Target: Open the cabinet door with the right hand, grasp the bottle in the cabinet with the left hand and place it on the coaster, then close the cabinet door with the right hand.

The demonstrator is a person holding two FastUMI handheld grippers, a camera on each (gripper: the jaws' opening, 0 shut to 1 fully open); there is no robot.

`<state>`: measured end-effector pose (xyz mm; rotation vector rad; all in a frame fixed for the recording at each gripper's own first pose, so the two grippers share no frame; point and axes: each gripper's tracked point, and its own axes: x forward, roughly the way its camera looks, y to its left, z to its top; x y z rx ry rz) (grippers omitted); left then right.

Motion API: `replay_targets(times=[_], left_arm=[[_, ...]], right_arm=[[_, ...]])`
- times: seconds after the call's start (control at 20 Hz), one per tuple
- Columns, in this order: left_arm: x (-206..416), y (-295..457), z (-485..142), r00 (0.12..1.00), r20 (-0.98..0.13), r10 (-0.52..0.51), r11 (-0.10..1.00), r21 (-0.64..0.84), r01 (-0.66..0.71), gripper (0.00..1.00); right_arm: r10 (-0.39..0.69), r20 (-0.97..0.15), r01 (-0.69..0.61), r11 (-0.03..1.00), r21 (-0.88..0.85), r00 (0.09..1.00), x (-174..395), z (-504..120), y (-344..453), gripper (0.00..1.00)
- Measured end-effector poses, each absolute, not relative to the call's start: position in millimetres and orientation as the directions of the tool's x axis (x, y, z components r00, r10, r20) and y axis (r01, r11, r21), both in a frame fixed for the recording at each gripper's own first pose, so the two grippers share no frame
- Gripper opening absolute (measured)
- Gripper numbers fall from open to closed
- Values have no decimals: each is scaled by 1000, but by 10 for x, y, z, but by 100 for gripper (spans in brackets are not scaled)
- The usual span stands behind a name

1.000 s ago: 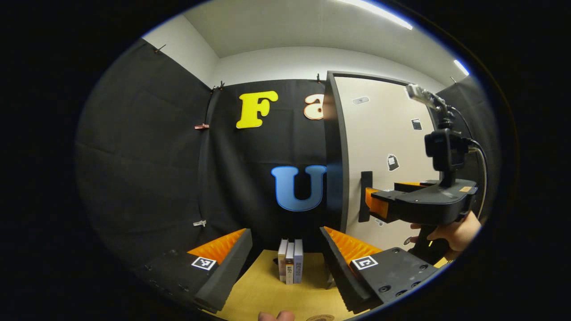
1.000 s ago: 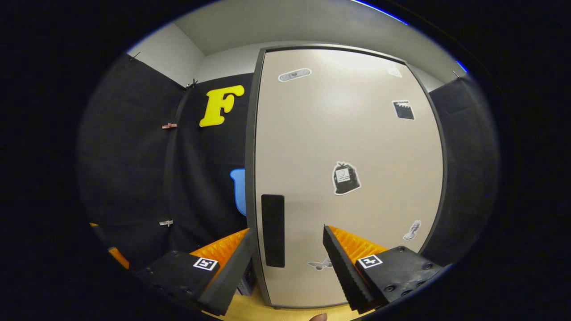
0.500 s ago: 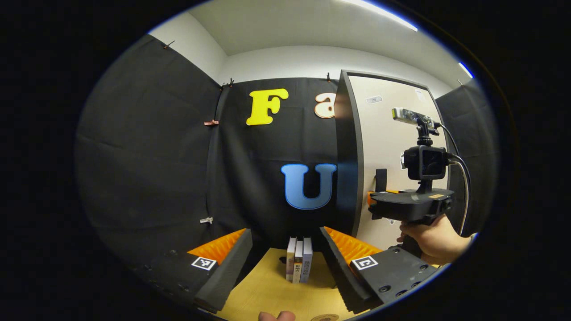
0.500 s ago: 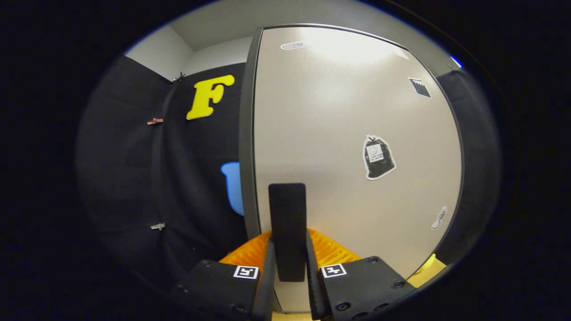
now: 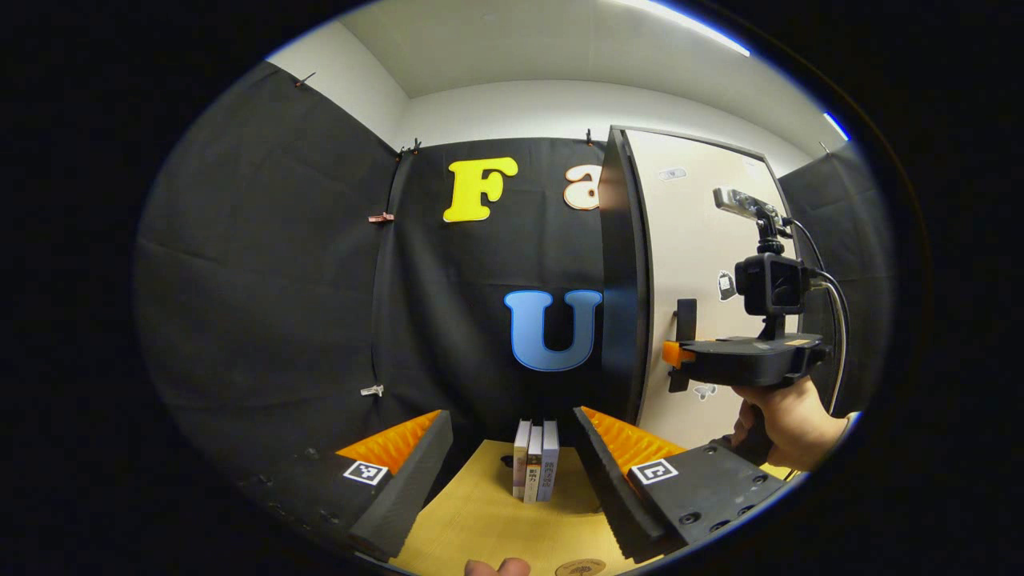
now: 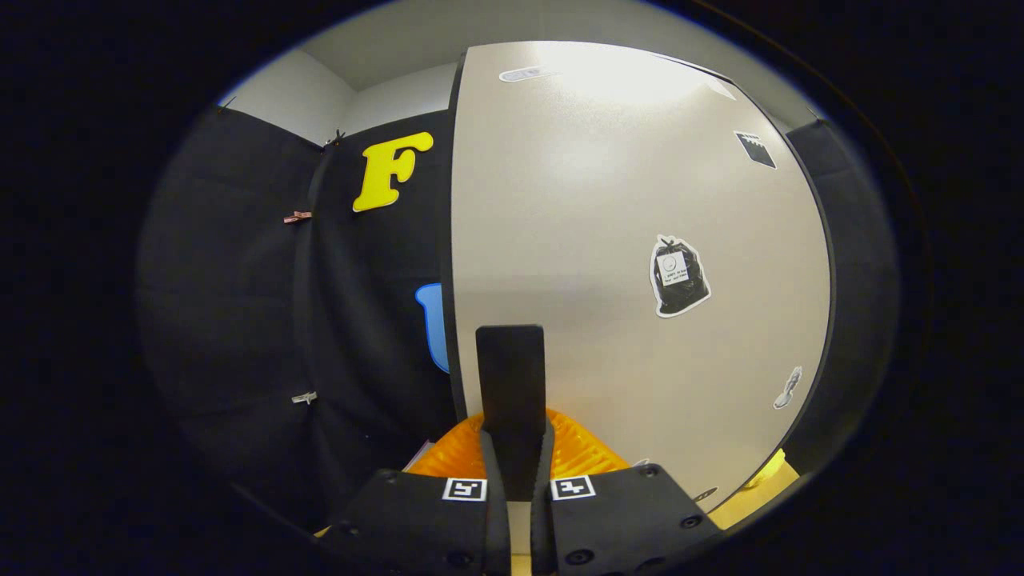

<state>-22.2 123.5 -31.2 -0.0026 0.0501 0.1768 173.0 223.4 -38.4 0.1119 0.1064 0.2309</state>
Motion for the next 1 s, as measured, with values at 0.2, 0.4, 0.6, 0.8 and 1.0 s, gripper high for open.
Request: replay_targets(times=[0.2,0.4,0.6,0.8,1.0], left_arm=[[-288,1157,-279,983,-41,177,984,9,-176,95],[-340,1028,-243,984,-35,173,985,1,-173,95],[-345,862,-187,986,-25,163,987,6,-162,95],[-326,647,-185,990,-18,139,990,6,-139,94],[-227,380,-146,995,-8,99,995,6,-99,94]], right_arm=[[300,-81,-287,948,138,951,1506,-297,2189,14],[357,-83,-342,927,153,930,1286,-243,2132,14],[402,-83,-387,909,155,912,1050,-185,2006,14],[411,-57,-398,904,156,910,806,-146,1773,14],[415,-60,-404,904,143,908,614,-104,1524,14]])
